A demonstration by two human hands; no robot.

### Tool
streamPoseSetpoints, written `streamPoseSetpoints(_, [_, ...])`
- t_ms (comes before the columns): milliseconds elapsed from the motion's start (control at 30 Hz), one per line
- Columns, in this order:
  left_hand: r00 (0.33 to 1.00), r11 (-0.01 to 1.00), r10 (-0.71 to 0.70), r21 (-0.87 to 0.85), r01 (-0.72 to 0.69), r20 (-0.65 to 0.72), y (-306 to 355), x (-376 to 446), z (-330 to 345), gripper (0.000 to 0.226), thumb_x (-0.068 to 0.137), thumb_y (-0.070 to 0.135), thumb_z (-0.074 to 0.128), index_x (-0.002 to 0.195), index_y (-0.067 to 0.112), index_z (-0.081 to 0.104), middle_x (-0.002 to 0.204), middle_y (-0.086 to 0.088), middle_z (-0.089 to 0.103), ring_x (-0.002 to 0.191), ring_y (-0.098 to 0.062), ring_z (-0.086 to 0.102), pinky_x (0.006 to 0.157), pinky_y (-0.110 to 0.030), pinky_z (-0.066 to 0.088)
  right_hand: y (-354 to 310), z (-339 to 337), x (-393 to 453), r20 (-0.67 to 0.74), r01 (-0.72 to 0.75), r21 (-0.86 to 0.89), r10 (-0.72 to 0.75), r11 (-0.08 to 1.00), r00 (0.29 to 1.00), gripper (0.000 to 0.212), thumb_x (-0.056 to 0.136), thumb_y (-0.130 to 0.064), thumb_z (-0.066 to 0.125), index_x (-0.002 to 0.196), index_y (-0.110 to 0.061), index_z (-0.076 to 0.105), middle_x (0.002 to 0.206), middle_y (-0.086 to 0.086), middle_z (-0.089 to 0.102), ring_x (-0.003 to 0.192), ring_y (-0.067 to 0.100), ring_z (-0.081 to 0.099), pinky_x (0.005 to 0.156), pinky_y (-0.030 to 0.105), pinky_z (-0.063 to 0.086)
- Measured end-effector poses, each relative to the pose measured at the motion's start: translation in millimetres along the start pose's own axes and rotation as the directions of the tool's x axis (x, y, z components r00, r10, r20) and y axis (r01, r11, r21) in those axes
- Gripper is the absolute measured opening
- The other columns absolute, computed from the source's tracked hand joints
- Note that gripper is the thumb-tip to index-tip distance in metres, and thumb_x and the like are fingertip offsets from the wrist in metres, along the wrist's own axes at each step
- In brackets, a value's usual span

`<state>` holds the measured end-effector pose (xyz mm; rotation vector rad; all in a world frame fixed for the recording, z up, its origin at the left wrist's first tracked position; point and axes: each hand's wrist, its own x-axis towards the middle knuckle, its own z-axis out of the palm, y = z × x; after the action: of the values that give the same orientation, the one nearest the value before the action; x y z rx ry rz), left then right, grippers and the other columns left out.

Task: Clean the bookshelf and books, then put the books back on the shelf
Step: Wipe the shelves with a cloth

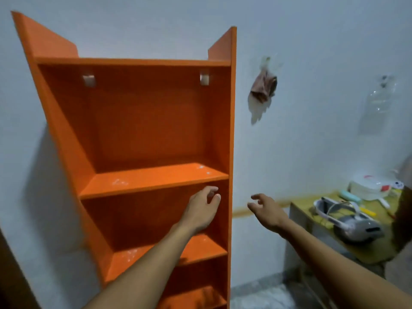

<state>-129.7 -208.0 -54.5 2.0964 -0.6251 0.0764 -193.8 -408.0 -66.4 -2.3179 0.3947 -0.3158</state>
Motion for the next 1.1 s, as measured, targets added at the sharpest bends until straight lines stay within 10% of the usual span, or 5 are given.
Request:
streamPoseSetpoints(267, [0.968, 0.964, 0.249, -0.103, -0.247, 0.010, 115.5, 76.0, -7.3, 0.030, 0.100, 0.029, 0.050, 0.127, 0.024, 0.061, 0.103, 0.008, 0.063, 0.093, -0.010, 0.060, 0.069, -0.011, 0.040, -44.6, -97.4, 48.8, -0.256, 0.075, 0.026, -0.066, 0.997, 0.964, 0.039, 0.100, -0.027, 0.052, 0.136, -0.012, 0.053, 0.138, 0.010, 0.055, 0.127, 0.021, 0.052, 0.092, 0.026, 0.037])
streamPoseSetpoints(700, [0.964, 0.913, 0.156, -0.340, -0.224, -0.216, 220.3, 260.4, 40.8, 0.032, 0.097, 0.023, 0.046, 0.127, 0.026, 0.055, 0.117, 0.000, 0.061, 0.101, -0.020, 0.058, 0.068, -0.024, 0.043, -42.7, -211.7, 227.6, -0.493, 0.234, 0.170, -0.123, 0.957, 0.861, 0.036, 0.098, -0.028, 0.052, 0.131, -0.016, 0.056, 0.109, 0.003, 0.059, 0.103, 0.021, 0.056, 0.084, 0.032, 0.045])
streamPoseSetpoints(900, [0.946, 0.937, 0.016, -0.326, -0.127, -0.323, 231.6, 381.5, 70.9, 0.038, 0.096, 0.019, 0.043, 0.133, 0.024, 0.052, 0.127, -0.001, 0.059, 0.111, -0.025, 0.058, 0.095, -0.039, 0.051, -45.5, -254.8, 347.1, -0.476, 0.350, 0.252, -0.199, 0.902, 0.857, 0.041, 0.097, -0.035, 0.055, 0.133, -0.016, 0.054, 0.119, 0.004, 0.061, 0.106, 0.019, 0.056, 0.084, 0.031, 0.044])
streamPoseSetpoints(1100, [0.941, 0.929, -0.007, -0.349, -0.120, -0.340, 228.0, 466.8, 78.5, 0.045, 0.095, 0.009, 0.039, 0.135, 0.024, 0.053, 0.127, -0.001, 0.060, 0.105, -0.021, 0.058, 0.080, -0.027, 0.044, -66.4, -263.3, 438.6, -0.420, 0.455, 0.277, -0.319, 0.846, 0.849, 0.056, 0.093, -0.044, 0.062, 0.138, -0.015, 0.050, 0.121, 0.000, 0.056, 0.113, 0.021, 0.057, 0.096, 0.037, 0.050])
